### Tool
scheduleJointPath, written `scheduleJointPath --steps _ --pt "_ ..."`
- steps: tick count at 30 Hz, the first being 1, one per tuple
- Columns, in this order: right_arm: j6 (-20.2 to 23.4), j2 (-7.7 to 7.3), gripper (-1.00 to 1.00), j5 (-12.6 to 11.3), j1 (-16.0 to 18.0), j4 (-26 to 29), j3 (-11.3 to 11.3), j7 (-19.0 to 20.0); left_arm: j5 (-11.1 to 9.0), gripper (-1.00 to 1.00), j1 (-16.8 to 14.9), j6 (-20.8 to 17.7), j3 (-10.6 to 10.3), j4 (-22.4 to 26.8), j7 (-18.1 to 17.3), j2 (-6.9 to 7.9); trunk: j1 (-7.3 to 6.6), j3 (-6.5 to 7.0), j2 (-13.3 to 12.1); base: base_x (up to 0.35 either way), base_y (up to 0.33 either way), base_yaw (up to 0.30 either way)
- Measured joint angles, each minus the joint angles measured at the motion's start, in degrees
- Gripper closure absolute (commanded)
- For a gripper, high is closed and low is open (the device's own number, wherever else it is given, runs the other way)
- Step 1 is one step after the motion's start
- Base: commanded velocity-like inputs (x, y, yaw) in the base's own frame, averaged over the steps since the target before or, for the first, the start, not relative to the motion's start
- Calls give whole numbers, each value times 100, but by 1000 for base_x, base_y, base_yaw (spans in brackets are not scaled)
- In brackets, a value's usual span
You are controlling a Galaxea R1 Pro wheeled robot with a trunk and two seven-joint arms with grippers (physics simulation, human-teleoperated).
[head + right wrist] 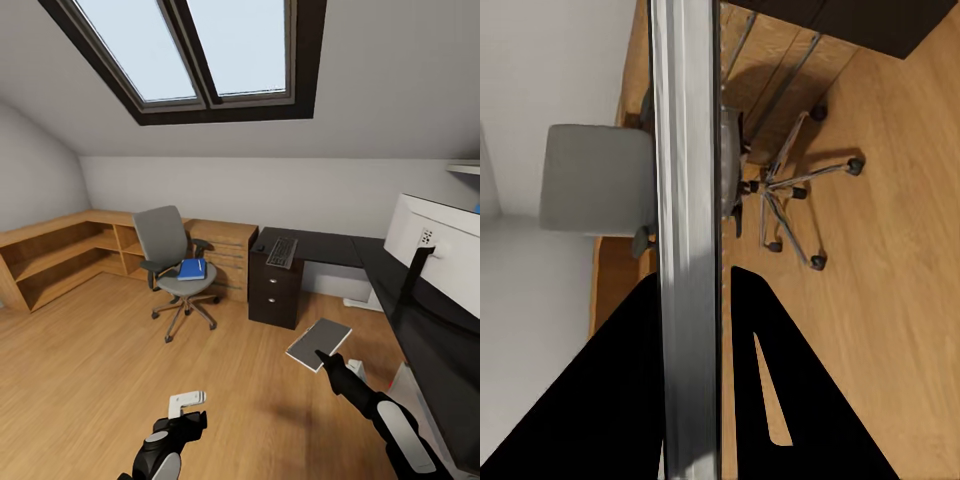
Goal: In the bedroom, organize the workspace by keeping the computer under the desk, ensuring the monitor is on the desk, placing the keyboard on the desk next to the monitor, placing the mouse on the desk next to the keyboard, moving the folder from the swivel chair onto the desk next to the mouse, stacking the notebook on top of the folder with the pen on top of the notebook, and positioning the swivel chair next to the desk.
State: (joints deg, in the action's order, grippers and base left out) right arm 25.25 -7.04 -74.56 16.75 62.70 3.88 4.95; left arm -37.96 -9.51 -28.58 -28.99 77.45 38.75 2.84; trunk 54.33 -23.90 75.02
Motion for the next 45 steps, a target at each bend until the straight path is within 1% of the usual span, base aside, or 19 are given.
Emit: scheduleJointPath --steps 11,19,29,41,45 --pt "-1 -12 100 13 2 -4 21 32 5 -100 0 9 -7 -1 -8 0 -3 0 0 299 44 0" --pt "-6 -21 100 24 0 -11 30 28 3 -100 0 13 -20 -71 -9 -8 -3 0 0 315 -131 -8" --pt "-86 -28 100 29 -1 -21 40 31 0 -100 -1 16 -19 -82 -9 -9 -3 0 0 313 -58 -203" --pt "-82 -33 100 8 0 -18 39 39 6 -100 0 25 -11 -81 -9 -3 -3 0 0 320 139 -49" --pt "-84 -30 100 4 0 -15 47 134 13 -100 0 43 -11 -79 -7 -1 -3 0 0 308 204 -2"
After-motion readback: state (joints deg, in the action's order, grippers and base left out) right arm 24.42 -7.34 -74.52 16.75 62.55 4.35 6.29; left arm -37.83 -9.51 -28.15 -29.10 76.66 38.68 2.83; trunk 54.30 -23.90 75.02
